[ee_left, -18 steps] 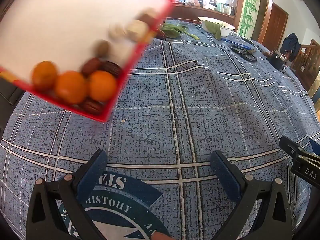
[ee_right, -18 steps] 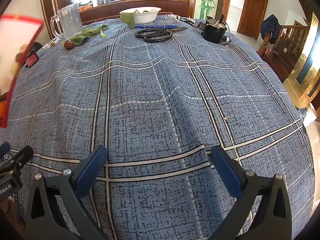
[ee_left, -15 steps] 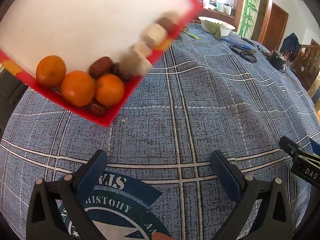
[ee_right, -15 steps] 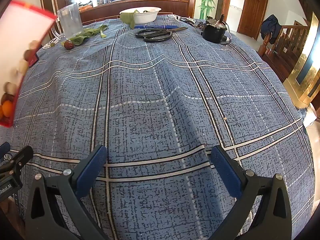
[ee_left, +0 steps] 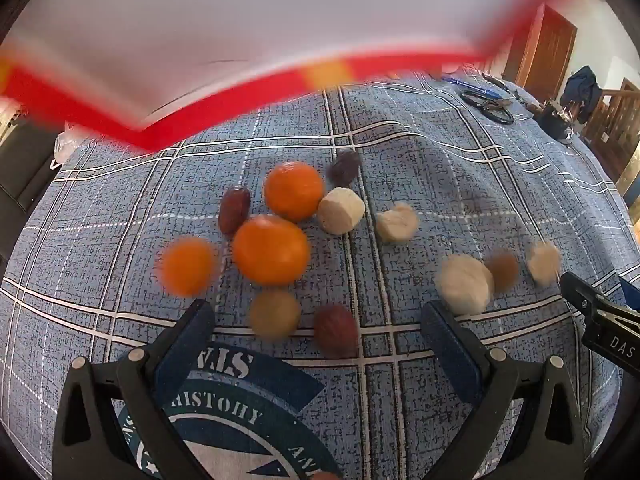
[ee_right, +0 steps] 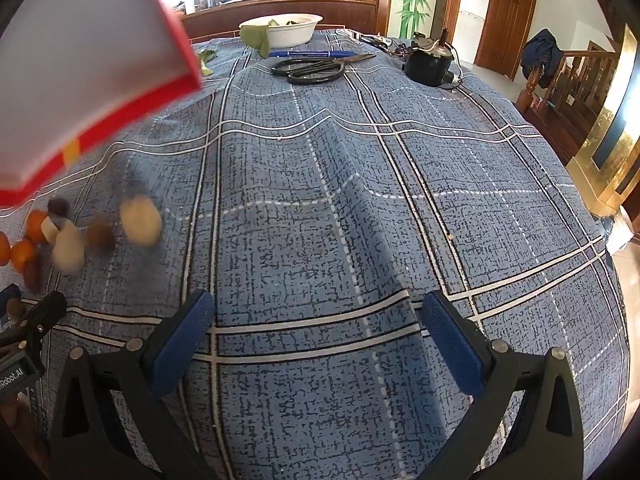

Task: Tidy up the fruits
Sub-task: 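Tip the red tray to spill the fruits onto the tablecloth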

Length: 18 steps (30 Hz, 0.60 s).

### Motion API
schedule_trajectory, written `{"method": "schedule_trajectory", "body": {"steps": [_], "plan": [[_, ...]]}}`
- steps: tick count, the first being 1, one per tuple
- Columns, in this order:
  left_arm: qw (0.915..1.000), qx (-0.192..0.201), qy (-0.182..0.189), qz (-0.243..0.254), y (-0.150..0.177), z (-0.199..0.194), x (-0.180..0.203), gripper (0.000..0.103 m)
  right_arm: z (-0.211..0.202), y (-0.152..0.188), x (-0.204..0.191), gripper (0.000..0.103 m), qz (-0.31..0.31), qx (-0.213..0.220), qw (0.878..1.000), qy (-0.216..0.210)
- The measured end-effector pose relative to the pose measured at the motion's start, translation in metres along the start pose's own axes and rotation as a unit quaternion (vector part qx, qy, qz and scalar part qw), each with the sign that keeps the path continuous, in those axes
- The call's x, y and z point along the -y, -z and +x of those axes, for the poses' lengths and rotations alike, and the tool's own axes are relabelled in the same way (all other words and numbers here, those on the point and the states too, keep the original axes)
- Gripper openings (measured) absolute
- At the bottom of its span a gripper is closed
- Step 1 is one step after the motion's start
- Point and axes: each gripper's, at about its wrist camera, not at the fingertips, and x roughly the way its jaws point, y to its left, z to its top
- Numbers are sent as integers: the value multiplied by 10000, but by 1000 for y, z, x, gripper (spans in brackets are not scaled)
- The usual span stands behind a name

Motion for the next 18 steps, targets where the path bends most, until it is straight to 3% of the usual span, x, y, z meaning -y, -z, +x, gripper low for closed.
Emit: {"method": "schedule_trajectory", "body": {"steps": [18], "plan": [[10000, 1, 1, 0, 1, -2, 0, 102, 0, 0, 0, 103, 1, -2, 10000, 0]]}}
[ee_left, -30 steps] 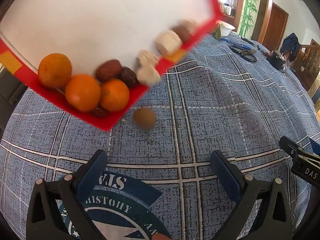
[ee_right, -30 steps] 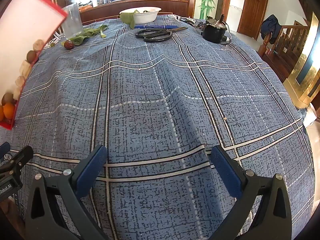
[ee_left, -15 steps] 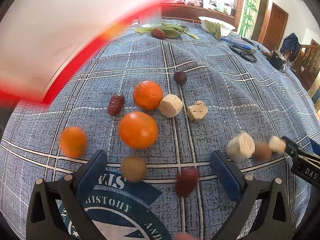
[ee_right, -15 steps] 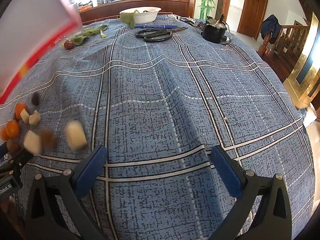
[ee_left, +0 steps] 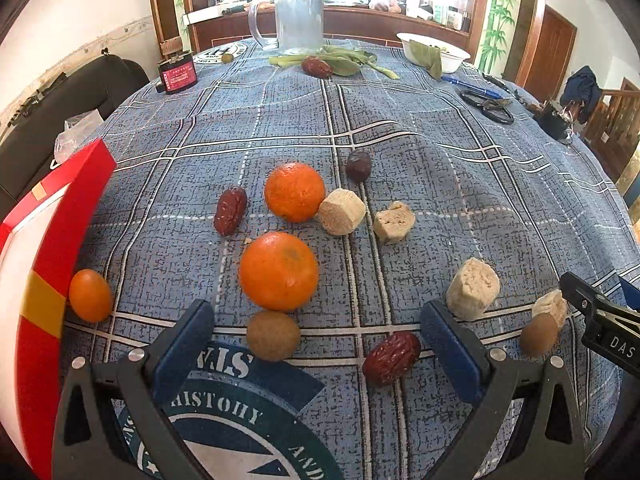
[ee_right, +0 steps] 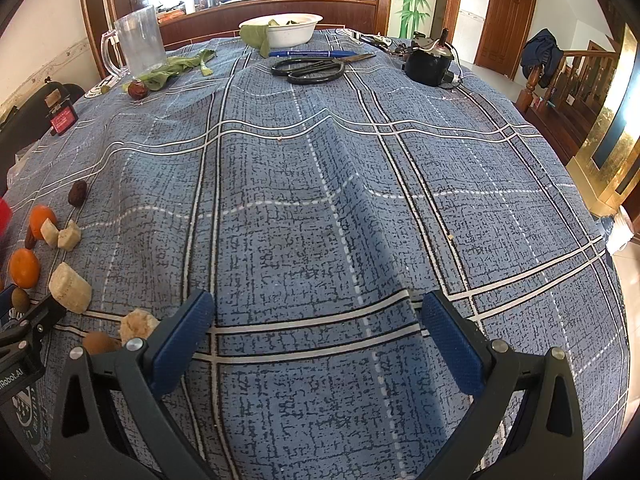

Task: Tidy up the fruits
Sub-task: 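Tip the red tray to spill the fruits onto the tablecloth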

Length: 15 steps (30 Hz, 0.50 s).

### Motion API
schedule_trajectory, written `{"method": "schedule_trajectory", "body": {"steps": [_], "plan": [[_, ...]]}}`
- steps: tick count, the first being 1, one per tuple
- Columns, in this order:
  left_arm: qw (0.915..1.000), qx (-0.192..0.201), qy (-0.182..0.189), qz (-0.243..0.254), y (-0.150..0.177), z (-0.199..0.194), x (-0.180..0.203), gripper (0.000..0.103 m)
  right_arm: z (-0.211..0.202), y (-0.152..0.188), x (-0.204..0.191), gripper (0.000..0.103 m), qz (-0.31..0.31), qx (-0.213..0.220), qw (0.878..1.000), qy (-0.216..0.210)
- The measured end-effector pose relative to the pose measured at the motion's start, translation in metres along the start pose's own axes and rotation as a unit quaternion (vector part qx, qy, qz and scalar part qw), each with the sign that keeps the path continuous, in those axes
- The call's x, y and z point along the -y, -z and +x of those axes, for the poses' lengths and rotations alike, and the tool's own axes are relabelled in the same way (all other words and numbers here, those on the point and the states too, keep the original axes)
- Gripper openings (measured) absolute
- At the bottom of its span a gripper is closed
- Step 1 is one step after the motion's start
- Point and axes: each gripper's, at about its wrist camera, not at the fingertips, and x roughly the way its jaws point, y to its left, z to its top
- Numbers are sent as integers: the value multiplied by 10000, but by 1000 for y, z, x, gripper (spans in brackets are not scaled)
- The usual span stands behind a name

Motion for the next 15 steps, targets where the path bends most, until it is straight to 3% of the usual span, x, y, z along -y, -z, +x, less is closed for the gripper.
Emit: {"method": "schedule_trajectory", "body": {"steps": [15], "plan": [[10000, 0, 17, 41, -10, 9, 6, 102, 0, 0, 0, 103, 1, 0, 10000, -2]]}}
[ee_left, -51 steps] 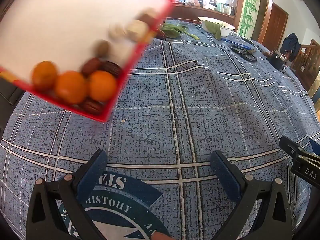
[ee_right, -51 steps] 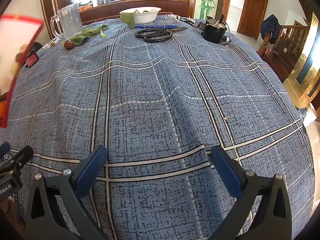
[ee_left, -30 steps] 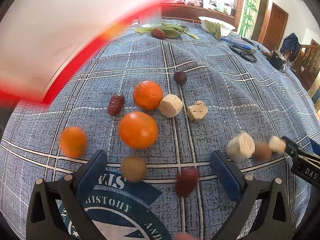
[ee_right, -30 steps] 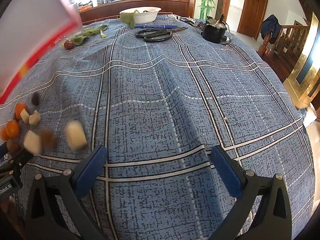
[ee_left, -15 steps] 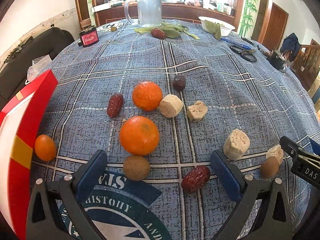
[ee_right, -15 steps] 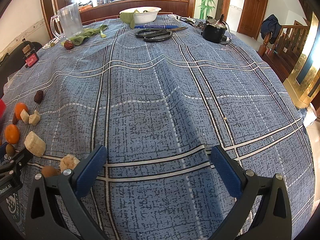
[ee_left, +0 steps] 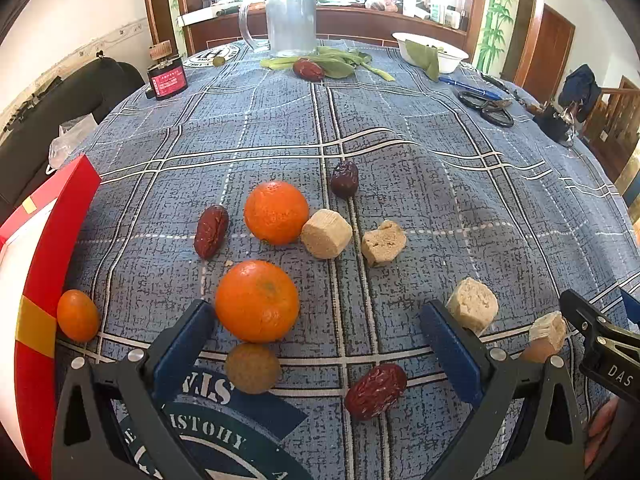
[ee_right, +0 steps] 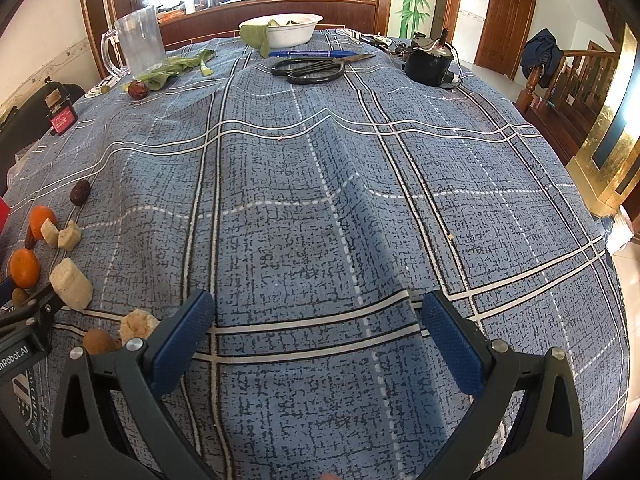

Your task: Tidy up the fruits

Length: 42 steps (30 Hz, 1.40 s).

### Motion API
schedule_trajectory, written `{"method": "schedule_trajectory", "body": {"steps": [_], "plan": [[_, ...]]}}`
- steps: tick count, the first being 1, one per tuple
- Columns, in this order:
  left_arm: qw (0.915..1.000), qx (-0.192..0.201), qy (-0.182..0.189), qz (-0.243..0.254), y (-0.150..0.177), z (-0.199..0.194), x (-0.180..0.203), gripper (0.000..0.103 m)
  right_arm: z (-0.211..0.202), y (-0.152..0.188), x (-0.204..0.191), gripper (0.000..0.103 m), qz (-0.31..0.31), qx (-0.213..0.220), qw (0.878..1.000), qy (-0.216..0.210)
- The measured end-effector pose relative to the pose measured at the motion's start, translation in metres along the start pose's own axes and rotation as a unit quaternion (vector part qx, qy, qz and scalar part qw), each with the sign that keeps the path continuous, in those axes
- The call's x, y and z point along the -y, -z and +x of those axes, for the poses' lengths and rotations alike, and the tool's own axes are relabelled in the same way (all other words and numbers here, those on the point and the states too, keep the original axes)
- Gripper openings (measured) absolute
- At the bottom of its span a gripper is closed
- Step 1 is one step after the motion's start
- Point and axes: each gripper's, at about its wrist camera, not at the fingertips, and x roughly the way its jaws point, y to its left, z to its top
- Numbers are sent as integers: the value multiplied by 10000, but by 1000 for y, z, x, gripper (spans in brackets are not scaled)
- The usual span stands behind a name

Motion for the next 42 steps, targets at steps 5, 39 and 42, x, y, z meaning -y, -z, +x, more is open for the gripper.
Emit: {"method": "schedule_trajectory", "body": {"steps": [5, 39, 42], "plan": [[10000, -3, 6, -6, 0, 0, 0, 102, 0, 0, 0, 103, -1, 0, 10000, 2], [9796, 1852, -741, -223, 92, -191, -120, 101, -133, 65, -103, 103, -573, 1529, 9712, -1737], [9770, 1959, -826, -168, 93, -201, -124, 101, -132, 64, -117, 103, -648, 1426, 9717, -1771]]}}
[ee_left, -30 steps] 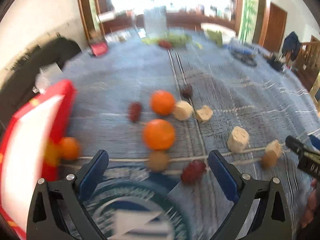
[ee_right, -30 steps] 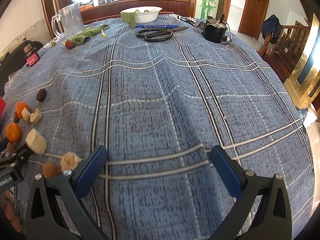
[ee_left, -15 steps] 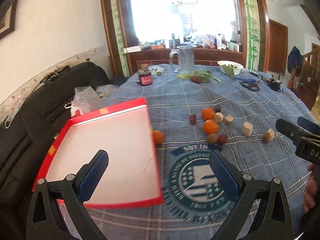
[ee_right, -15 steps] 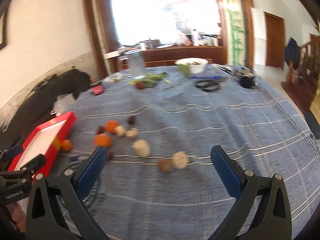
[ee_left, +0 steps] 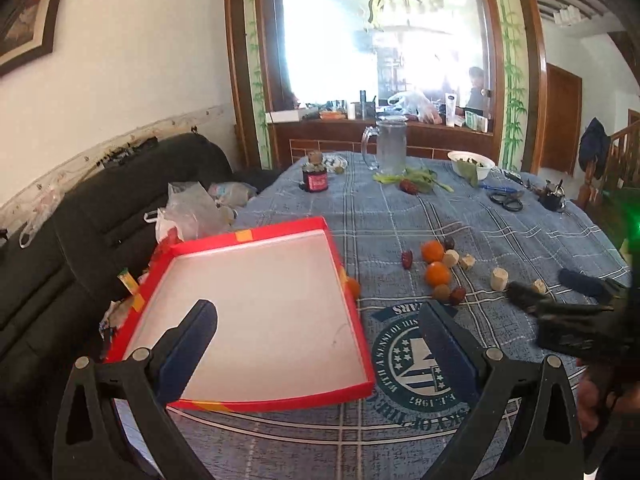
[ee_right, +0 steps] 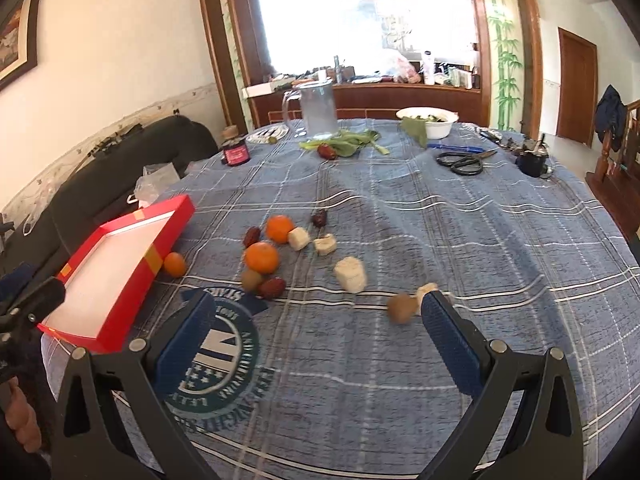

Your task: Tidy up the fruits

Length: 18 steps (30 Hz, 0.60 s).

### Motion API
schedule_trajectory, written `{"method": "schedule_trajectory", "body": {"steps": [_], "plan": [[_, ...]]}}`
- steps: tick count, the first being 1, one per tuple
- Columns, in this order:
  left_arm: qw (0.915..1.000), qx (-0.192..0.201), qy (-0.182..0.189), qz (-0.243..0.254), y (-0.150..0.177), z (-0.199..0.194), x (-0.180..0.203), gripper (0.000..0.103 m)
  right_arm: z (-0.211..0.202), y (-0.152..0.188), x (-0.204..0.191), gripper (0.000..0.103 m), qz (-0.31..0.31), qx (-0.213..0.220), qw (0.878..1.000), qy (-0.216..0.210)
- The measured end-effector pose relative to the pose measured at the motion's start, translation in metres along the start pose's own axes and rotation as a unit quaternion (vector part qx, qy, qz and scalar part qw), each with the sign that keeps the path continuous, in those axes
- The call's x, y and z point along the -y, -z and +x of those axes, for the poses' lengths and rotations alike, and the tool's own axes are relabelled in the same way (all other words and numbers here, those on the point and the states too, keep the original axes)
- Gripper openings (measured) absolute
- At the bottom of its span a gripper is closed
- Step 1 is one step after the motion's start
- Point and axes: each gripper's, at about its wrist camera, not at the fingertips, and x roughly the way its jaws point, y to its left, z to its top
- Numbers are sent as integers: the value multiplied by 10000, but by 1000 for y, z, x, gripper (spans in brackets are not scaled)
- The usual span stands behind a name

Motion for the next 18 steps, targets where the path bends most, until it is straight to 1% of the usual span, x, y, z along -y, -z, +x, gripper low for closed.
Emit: {"method": "schedule_trajectory", "body": {"steps": [2, 5, 8, 11, 13, 14, 15, 16, 17, 18], "plan": [[9998, 116, -155, 40, -1, -8, -5, 101, 9, -3, -14, 103, -112, -146, 9998, -98], [9993, 231, -282, 27, -1, -19, -16, 101, 29, -6, -45, 103, -457, -329, 9984, -49], [9987, 280, -422, -62, 0, -26, -30, 101, 60, -5, -80, 103, -811, -715, 9941, -39], [9977, 333, -543, -212, -2, -32, -43, 101, 86, 2, -111, 103, -890, -1085, 9897, -275], [9972, 385, -594, -258, -4, -35, -46, 101, 93, 7, -132, 98, -1059, -1160, 9870, -355], [9972, 380, -597, -248, -4, -34, -47, 101, 95, 9, -142, 94, -1164, -1225, 9842, -530], [9973, 355, -597, -227, -5, -34, -46, 101, 94, 13, -153, 86, -1243, -1360, 9778, -1002], [9977, 296, -569, -218, -6, -31, -44, 101, 93, 15, -158, 82, -1303, -1436, 9722, -1312], [9980, 261, -529, -211, -5, -29, -43, 101, 89, 16, -162, 81, -1396, -1423, 9674, -1561], [9984, 214, -481, -191, -5, -26, -41, 101, 82, 15, -161, 81, -1484, -1221, 9699, -1497]]}}
